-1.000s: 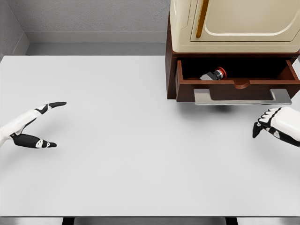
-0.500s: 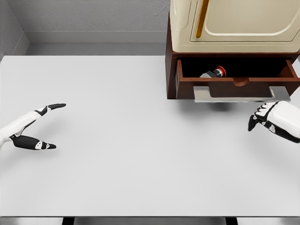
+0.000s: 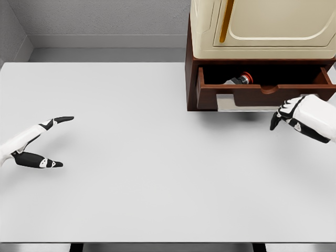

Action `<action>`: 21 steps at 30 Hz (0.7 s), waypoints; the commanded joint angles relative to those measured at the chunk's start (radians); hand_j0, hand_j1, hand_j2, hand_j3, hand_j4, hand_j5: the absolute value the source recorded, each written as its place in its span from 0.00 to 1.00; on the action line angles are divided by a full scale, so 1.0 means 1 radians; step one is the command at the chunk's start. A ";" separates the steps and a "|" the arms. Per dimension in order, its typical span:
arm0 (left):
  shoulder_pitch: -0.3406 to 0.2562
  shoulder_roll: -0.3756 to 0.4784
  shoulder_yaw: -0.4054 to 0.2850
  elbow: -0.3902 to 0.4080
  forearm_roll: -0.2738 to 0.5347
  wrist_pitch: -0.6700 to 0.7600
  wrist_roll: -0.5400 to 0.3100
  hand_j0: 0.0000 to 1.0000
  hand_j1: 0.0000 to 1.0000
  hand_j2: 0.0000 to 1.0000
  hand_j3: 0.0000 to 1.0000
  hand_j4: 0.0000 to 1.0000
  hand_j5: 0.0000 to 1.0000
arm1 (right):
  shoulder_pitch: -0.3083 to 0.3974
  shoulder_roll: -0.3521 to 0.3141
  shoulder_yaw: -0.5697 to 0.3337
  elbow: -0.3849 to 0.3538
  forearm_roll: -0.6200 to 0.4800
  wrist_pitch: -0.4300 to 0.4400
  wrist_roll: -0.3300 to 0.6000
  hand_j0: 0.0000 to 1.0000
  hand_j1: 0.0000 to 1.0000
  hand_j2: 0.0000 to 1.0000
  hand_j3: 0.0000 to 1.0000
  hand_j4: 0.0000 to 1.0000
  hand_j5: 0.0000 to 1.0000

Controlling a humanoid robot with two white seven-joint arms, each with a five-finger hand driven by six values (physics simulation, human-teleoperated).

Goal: Put the switch into the drawer with left arm, and close the drawer with right arm

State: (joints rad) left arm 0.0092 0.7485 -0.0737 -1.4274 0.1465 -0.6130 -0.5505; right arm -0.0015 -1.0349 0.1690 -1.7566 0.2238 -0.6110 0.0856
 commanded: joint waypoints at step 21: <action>0.002 0.000 0.000 -0.001 0.008 0.002 0.000 1.00 1.00 1.00 1.00 1.00 1.00 | -0.147 0.055 0.135 0.106 0.022 0.000 0.002 0.33 0.33 0.33 0.33 0.33 0.33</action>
State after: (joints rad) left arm 0.0107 0.7474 -0.0740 -1.4277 0.1469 -0.6130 -0.5505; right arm -0.1473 -0.9894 0.2822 -1.6697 0.1781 -0.6046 0.0753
